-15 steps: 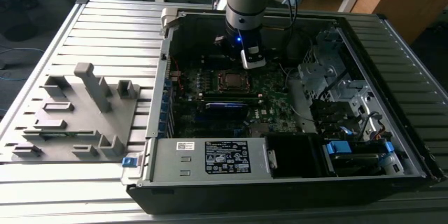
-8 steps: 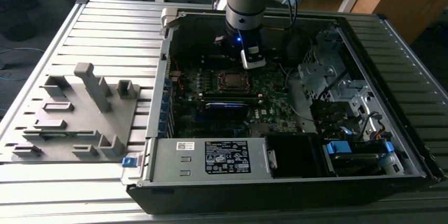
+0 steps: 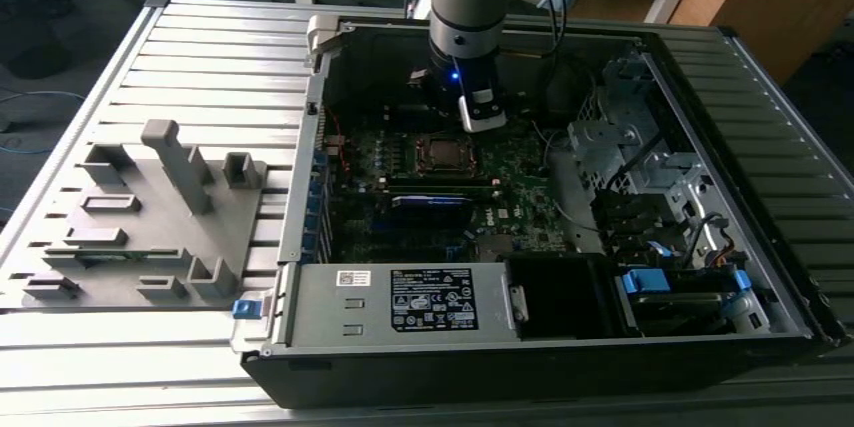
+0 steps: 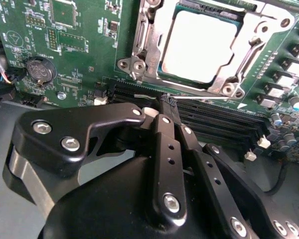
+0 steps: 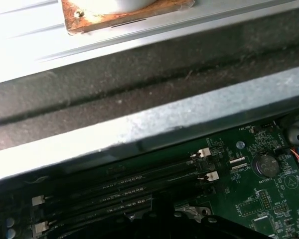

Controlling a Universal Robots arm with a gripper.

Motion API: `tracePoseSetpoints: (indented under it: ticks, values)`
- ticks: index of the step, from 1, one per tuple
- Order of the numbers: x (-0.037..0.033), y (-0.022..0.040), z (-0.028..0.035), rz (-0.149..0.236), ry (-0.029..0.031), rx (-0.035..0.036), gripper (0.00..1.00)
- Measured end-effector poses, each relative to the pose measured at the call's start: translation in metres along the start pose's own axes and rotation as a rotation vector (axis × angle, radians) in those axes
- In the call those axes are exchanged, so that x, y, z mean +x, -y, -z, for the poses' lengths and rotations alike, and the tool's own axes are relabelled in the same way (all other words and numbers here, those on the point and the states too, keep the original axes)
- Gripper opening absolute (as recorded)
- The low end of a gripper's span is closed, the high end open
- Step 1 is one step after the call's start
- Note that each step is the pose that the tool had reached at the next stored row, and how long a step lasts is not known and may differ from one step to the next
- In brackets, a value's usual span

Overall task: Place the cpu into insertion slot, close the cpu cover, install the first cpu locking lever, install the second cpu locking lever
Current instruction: 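Install the first cpu locking lever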

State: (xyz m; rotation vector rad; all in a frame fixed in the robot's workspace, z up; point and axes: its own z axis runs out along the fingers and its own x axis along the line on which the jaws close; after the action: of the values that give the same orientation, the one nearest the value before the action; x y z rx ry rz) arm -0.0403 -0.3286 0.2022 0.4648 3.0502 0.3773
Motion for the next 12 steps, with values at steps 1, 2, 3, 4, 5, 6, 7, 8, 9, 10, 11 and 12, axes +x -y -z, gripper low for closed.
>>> tracePoseSetpoints:
  ticks: [1,2,3,4,5,6,7,8,9,10,11,12]
  values:
    - [0.0001,0.0000,-0.0001,-0.007,0.0019,0.0004,0.11]
    - [0.0002,0.0000,-0.0002,-0.014,0.0045,0.0007,0.11]
    - [0.0003,0.0000,-0.0002,-0.021,0.0072,0.0017,0.11]
    - [0.0004,-0.0002,-0.0002,-0.027,0.0099,0.0025,0.11]
    - [0.0007,-0.0003,-0.0003,-0.031,0.0121,0.0033,0.11]
    - [0.0011,-0.0004,-0.0004,-0.034,0.0142,0.0040,0.11]
    - [0.0016,-0.0006,-0.0005,-0.035,0.0165,0.0056,0.11]
    - [0.0022,-0.0008,-0.0007,-0.036,0.0192,0.0073,0.11]
    - [0.0030,-0.0010,-0.0008,-0.035,0.0229,0.0101,0.11]
    - [0.0039,-0.0013,-0.0010,-0.034,0.0270,0.0139,0.11]
    - [0.0048,-0.0017,-0.0011,-0.033,0.0310,0.0175,0.11]
    - [0.0055,-0.0019,-0.0012,-0.033,0.0335,0.0190,0.11]
